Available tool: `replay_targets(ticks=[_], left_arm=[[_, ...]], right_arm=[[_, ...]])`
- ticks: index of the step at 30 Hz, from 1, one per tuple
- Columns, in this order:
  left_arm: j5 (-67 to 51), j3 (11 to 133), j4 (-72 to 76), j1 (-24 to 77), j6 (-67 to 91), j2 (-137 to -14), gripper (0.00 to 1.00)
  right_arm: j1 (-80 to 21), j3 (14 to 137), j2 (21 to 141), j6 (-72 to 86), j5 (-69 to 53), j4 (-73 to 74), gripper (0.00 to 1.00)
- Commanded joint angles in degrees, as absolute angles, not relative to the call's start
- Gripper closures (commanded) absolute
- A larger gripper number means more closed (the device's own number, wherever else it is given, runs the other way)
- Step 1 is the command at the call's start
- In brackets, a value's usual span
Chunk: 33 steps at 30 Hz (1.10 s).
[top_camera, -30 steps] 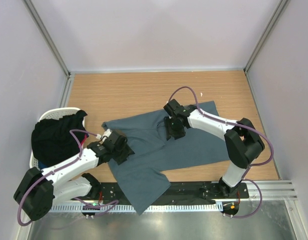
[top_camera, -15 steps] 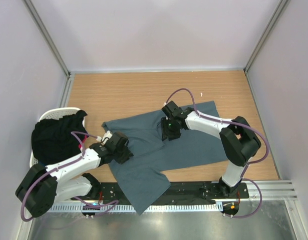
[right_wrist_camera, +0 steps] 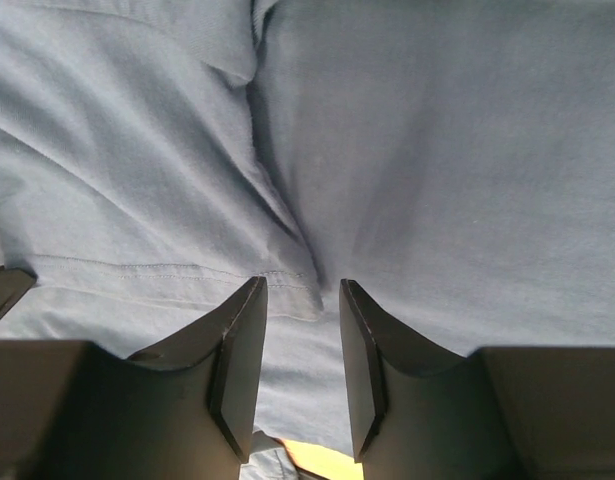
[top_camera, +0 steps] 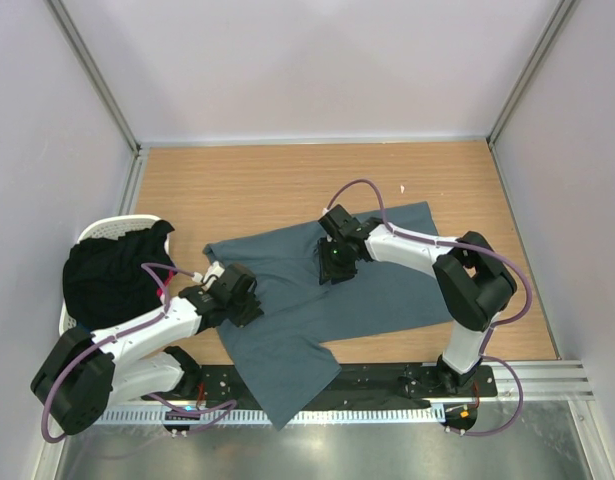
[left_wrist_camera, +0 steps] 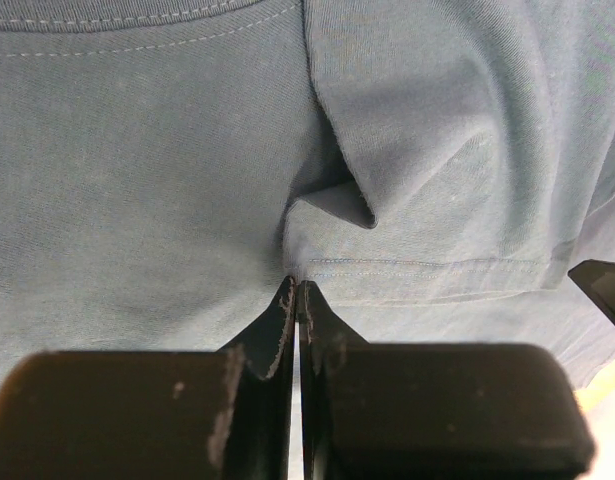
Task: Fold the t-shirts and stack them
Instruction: Fold the tshirt
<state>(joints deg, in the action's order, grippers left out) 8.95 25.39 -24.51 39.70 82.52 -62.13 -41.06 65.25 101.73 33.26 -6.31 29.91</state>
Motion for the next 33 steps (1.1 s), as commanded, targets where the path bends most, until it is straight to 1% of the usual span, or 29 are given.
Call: replay_targets(ticks=[1, 6, 8, 12, 15, 16, 18, 19, 21, 26, 33], left_arm=[[10.02, 25.75, -23.64, 39.99, 83.06, -62.14, 1.0], [10.37, 26.19, -23.64, 39.99, 82.35, -61.88, 1.0], [10.46, 26.19, -23.56, 39.9, 82.27, -61.7, 1.0], [10.28, 26.37, -23.55, 39.99, 82.0, -61.17, 1.0], [10.2, 26.63, -23.55, 39.99, 81.83, -60.65, 1.0], [10.02, 26.63, -23.47, 39.99, 81.74, -60.47, 1.0], [9.5, 26.98, -23.82, 39.9, 81.74, -60.21, 1.0], [9.23, 27.07, -23.91, 39.9, 81.83, -60.03, 1.0], [8.62, 27.77, -24.08, 40.17, 81.91, -59.68, 1.0], [7.74, 30.32, -28.29, 40.78, 83.49, -58.01, 1.0], [8.7, 33.49, -34.01, 44.12, 86.48, -56.34, 1.0]], right_arm=[[-41.66, 65.39, 101.43, 34.72, -7.12, 28.21, 0.61], [-42.01, 64.43, 100.99, 34.8, -7.74, 29.18, 0.61], [-42.1, 63.72, 100.55, 34.89, -7.74, 28.83, 0.64], [-42.1, 63.46, 100.98, 34.45, -7.65, 29.09, 0.65], [-42.1, 63.46, 100.9, 34.28, -7.91, 28.92, 0.73], [-42.1, 63.63, 100.72, 34.36, -8.0, 28.92, 0.79], [-42.1, 64.07, 99.85, 34.45, -7.91, 28.83, 0.87], [-42.1, 64.25, 99.5, 34.63, -7.82, 28.74, 0.93], [-42.1, 65.03, 98.62, 34.54, -7.82, 28.65, 0.99], [-42.01, 67.67, 97.12, 34.28, -5.89, 29.53, 0.99], [-41.49, 69.61, 96.59, 33.84, -5.89, 30.06, 0.99]])
